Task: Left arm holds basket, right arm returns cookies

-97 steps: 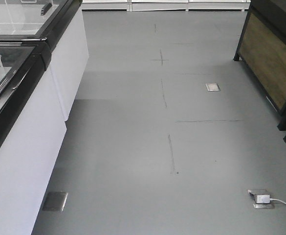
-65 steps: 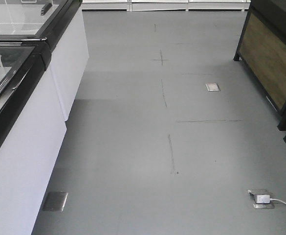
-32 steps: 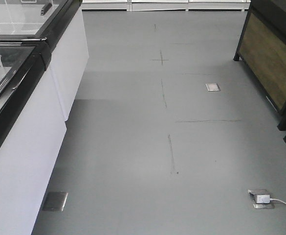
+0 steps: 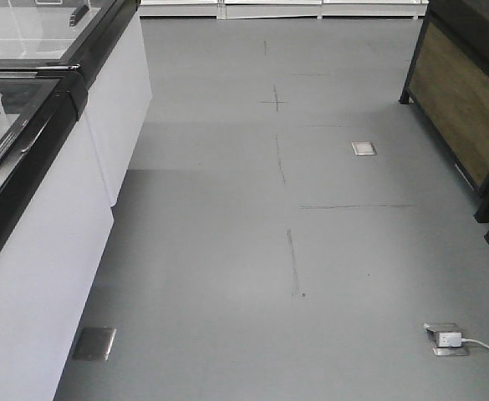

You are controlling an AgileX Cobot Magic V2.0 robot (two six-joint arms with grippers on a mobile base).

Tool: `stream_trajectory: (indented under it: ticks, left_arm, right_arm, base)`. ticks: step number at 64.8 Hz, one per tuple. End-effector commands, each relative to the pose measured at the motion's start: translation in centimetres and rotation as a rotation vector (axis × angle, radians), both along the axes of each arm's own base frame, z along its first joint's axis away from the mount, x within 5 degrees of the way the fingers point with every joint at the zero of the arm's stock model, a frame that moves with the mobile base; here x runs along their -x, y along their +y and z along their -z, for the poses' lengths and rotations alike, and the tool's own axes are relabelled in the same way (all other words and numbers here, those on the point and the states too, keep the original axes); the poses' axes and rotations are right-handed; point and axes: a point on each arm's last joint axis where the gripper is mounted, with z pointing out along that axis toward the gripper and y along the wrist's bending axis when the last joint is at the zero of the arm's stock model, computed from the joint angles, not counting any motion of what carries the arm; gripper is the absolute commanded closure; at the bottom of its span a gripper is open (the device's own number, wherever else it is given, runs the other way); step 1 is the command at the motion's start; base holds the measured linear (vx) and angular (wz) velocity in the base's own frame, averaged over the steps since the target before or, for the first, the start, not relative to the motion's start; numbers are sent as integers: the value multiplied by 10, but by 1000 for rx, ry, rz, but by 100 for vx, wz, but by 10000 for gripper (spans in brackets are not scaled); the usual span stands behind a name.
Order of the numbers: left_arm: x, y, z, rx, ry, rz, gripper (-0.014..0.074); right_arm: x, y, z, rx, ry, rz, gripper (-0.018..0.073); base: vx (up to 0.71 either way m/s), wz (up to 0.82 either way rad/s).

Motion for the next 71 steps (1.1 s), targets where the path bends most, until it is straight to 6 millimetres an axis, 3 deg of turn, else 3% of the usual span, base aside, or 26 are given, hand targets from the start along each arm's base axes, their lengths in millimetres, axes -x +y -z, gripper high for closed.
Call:
stream_trajectory:
  ticks: [1,18,27,36,45,58,64,71]
  left_arm:
    - [-2,-1,-42,13,-96,12,603]
    - [-45,-2,-106,10,4,11,603]
    - [-66,-3,-114,9,51,10,603]
    - [-68,-3,-112,9,59,10,570]
    - [-68,-3,-112,8,63,10,400]
    - [-68,-3,-112,8,63,10,23]
    - [-68,-3,-112,8,63,10,-83]
    - [-68,-3,-112,8,63,10,-118]
  right_arm:
    - [1,0,-7,12,-86,6,567]
    - [1,0,-7,12,-86,6,567]
    - [1,0,-7,12,-86,6,567]
    - [1,0,-7,12,-86,6,567]
    - [1,0,-7,12,-86,6,567]
    - [1,0,-7,12,-86,6,567]
    - [1,0,-7,12,-86,6,567]
    - [1,0,-7,12,-86,6,567]
  base:
    - [0,0]
    - [0,0]
    - [0,0]
    - [0,0]
    - [0,0]
    - [0,0]
    - [0,0]
    - [0,0]
